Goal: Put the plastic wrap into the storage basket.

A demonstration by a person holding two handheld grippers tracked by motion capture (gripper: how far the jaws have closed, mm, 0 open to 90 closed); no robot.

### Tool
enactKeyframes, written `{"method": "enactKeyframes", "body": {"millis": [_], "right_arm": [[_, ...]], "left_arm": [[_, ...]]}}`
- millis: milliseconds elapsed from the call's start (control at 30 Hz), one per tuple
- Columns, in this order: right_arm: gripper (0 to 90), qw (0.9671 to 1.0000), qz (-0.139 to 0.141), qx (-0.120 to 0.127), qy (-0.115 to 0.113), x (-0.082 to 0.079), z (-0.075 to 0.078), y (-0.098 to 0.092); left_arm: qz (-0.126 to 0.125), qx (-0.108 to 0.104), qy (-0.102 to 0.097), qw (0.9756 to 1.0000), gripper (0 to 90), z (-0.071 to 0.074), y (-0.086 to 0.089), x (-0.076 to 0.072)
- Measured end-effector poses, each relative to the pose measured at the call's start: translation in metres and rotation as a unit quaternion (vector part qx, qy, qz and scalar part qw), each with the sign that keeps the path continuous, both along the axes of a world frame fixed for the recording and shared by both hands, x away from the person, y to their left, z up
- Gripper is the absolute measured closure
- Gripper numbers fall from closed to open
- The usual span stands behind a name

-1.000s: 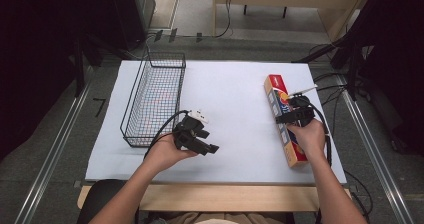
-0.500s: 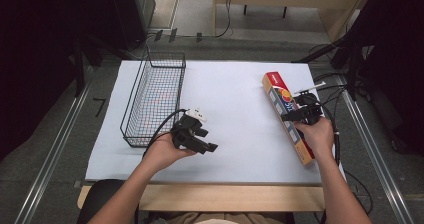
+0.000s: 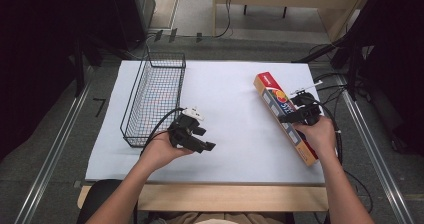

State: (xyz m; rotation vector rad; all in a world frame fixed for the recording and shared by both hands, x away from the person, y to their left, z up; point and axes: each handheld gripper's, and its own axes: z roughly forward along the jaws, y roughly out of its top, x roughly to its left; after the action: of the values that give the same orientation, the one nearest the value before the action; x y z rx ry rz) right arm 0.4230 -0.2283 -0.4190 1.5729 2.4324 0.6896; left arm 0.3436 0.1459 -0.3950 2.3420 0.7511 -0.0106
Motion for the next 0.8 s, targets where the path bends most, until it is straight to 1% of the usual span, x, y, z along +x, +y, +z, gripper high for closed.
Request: {"method": "enactKeyframes", "body": {"millis": [33,67,100,167,233,267,333,400,467,533,600,700,800], "right_arm": [[41.2,0.9999,0.014,-0.005,0.001,-0.001,0.001,0.004],[41.2,0.9999,0.014,-0.005,0.001,-0.001,0.001,0.004],[41.2,0.9994,0.034,0.0,0.002,-0.001,0.001,0.009],[41.1,0.9993,0.038,0.003,0.002,-0.002,0.001,0.011],[41.1,0.9983,0.058,0.004,-0.004,-0.003,0.003,0.015],[41.2,0.9983,0.058,0.007,-0.002,-0.004,0.004,0.017],[41.1,0.9967,0.08,0.013,-0.008,-0.006,0.006,0.021],[41.1,0.9962,0.085,0.015,-0.007,-0.006,0.006,0.021],[41.1,0.9946,0.102,0.013,-0.009,-0.009,0.008,0.025],[41.1,0.9943,0.106,0.012,-0.01,-0.01,0.008,0.026],[41.1,0.9924,0.122,0.014,-0.009,-0.011,0.008,0.028],[41.1,0.9914,0.13,0.015,-0.009,-0.013,0.008,0.031],[41.1,0.9883,0.151,0.016,-0.007,-0.018,0.009,0.034]], "left_arm": [[0.001,0.001,0.0,1.0,32.8,0.0,0.001,0.0],[0.0,0.003,-0.001,1.0,32.8,0.001,0.002,0.0],[0.003,0.0,-0.002,1.0,32.8,0.001,0.003,0.0],[0.003,-0.001,-0.003,1.0,32.9,0.002,0.004,0.0],[0.003,0.0,-0.003,1.0,32.9,0.002,0.004,-0.001],[0.002,0.001,-0.002,1.0,32.8,0.002,0.004,-0.001],[0.002,0.001,-0.003,1.0,32.8,0.001,0.005,-0.002],[0.0,0.004,-0.004,1.0,32.8,0.001,0.006,-0.002],[0.003,0.004,-0.004,1.0,32.8,0.002,0.007,-0.002],[0.003,0.005,-0.005,1.0,32.9,0.002,0.008,-0.002],[0.004,0.004,-0.008,1.0,32.9,0.002,0.009,-0.002],[0.004,0.002,-0.011,0.9999,32.9,0.004,0.011,-0.002],[0.003,0.0,-0.014,0.9999,32.9,0.006,0.012,-0.003]]}}
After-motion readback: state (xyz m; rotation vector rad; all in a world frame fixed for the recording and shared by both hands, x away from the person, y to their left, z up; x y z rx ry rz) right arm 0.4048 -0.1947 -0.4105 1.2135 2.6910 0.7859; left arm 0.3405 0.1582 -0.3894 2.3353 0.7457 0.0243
